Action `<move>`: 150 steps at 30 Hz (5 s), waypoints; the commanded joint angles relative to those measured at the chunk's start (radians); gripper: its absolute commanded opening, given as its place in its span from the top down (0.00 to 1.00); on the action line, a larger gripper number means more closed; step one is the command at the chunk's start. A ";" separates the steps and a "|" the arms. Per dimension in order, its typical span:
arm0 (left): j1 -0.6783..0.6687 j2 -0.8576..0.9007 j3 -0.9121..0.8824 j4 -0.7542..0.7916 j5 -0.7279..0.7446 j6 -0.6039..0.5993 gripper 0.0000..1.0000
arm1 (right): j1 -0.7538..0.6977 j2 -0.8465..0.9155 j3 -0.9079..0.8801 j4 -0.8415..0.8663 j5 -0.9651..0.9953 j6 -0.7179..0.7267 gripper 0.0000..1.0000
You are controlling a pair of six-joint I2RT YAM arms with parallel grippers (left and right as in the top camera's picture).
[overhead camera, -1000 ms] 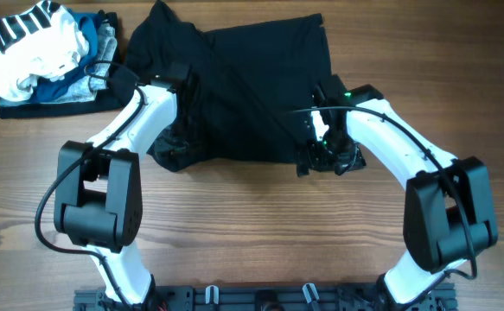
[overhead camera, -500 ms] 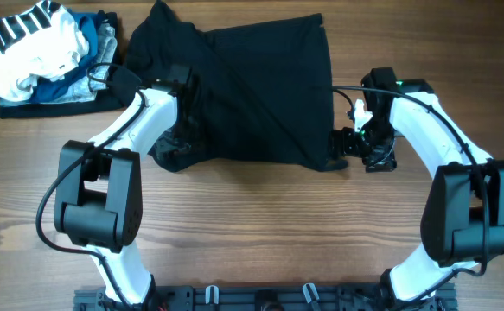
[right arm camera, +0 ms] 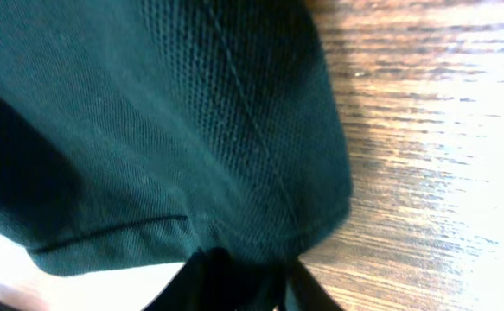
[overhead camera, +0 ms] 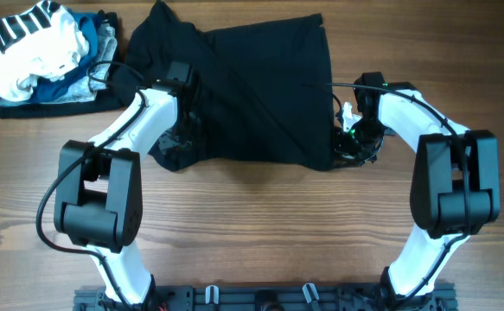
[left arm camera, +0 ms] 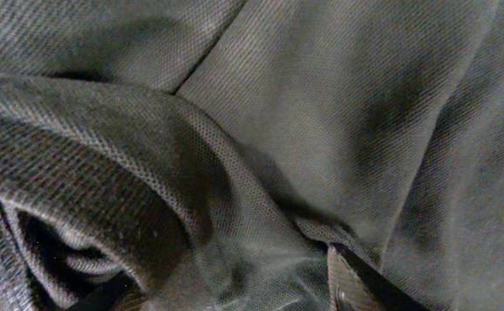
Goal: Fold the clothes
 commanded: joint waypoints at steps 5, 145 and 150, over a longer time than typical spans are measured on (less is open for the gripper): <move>-0.058 -0.016 -0.009 0.027 0.016 -0.002 0.96 | 0.002 0.033 -0.015 0.006 -0.010 -0.014 0.96; -0.048 -0.348 -0.549 0.195 0.042 -0.420 0.96 | -0.121 -0.019 -0.066 0.007 0.032 0.131 0.95; -0.048 -0.497 -0.546 0.217 0.040 -0.394 0.96 | -0.121 -0.055 -0.058 0.006 0.087 0.127 0.96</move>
